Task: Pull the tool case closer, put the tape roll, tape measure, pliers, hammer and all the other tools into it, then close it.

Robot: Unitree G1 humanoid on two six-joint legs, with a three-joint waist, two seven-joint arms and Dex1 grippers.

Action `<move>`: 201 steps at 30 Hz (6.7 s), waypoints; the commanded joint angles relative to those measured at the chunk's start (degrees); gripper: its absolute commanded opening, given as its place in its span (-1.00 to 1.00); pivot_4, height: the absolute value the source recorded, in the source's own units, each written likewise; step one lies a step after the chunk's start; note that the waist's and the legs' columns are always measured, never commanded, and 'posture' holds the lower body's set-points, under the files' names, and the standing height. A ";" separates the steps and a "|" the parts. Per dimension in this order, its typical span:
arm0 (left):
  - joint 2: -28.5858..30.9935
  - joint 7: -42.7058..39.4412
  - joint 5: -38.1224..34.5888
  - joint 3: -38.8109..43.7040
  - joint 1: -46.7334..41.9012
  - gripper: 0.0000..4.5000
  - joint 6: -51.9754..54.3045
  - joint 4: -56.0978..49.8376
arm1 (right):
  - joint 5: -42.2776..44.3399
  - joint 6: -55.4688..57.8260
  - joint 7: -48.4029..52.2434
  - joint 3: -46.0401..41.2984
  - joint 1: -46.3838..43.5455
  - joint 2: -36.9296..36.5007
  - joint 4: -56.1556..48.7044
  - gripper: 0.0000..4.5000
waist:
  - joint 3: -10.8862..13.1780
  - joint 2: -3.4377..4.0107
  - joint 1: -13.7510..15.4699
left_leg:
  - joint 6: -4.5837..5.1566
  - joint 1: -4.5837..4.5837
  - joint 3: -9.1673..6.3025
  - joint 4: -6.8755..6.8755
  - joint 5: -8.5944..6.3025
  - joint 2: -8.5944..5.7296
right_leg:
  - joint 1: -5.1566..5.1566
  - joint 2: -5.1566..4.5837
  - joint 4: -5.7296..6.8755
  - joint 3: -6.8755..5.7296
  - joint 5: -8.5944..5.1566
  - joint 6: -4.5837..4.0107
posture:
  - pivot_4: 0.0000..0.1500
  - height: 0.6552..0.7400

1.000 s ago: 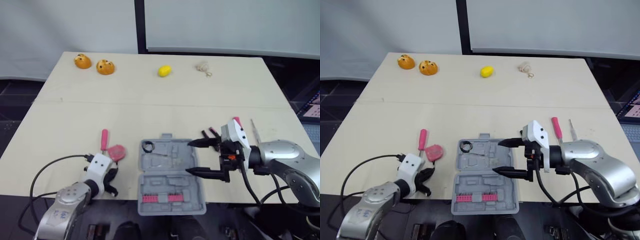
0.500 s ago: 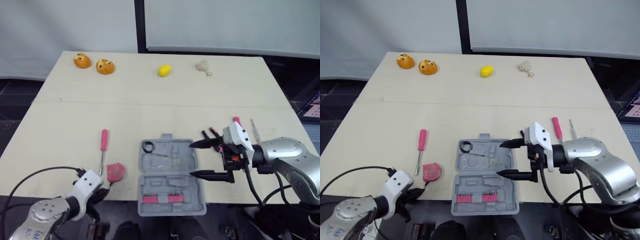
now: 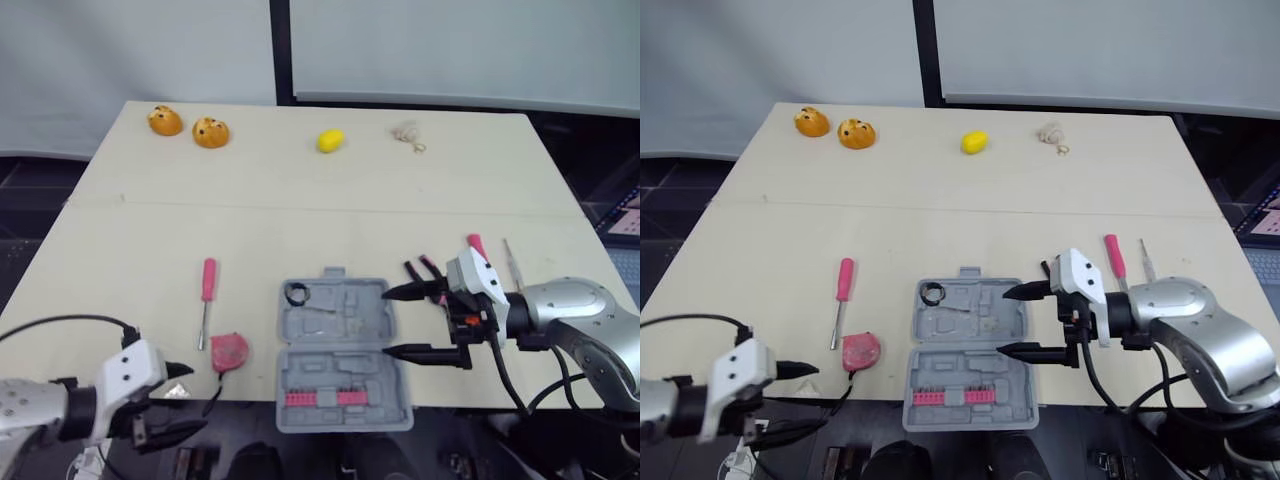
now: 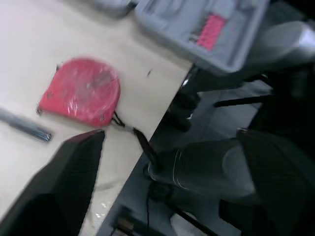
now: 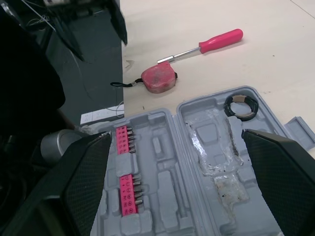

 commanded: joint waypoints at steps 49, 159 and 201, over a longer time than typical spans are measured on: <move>-5.19 -1.08 13.20 -27.91 -36.15 0.32 -22.98 27.49 | 4.20 1.25 -4.76 -5.80 4.69 -1.33 -5.69 1.00 | 0.04 0.02 -1.53 | 0.04 -0.54 0.26 0.89 -0.02 0.04 | -0.76 0.00 0.92 0.23 0.04 0.06 | 1.00 1.00; -3.92 -8.40 -5.34 -29.27 -40.40 1.00 -6.81 2.61 | 7.48 33.12 -7.26 3.25 -2.97 -3.98 31.71 0.52 | 0.04 0.06 -1.51 | -0.01 -1.03 -0.18 0.96 0.01 0.00 | -0.97 0.06 0.77 0.13 0.07 0.13 | 1.00 1.00; -5.35 -7.34 -3.40 -30.84 -43.85 1.00 -8.94 4.59 | -33.56 -56.24 13.18 9.24 -0.33 5.18 51.98 0.76 | 0.08 0.16 -1.57 | -0.01 -0.70 -0.10 1.13 0.01 -0.03 | -0.82 0.07 1.09 0.19 0.03 0.05 | 1.00 1.00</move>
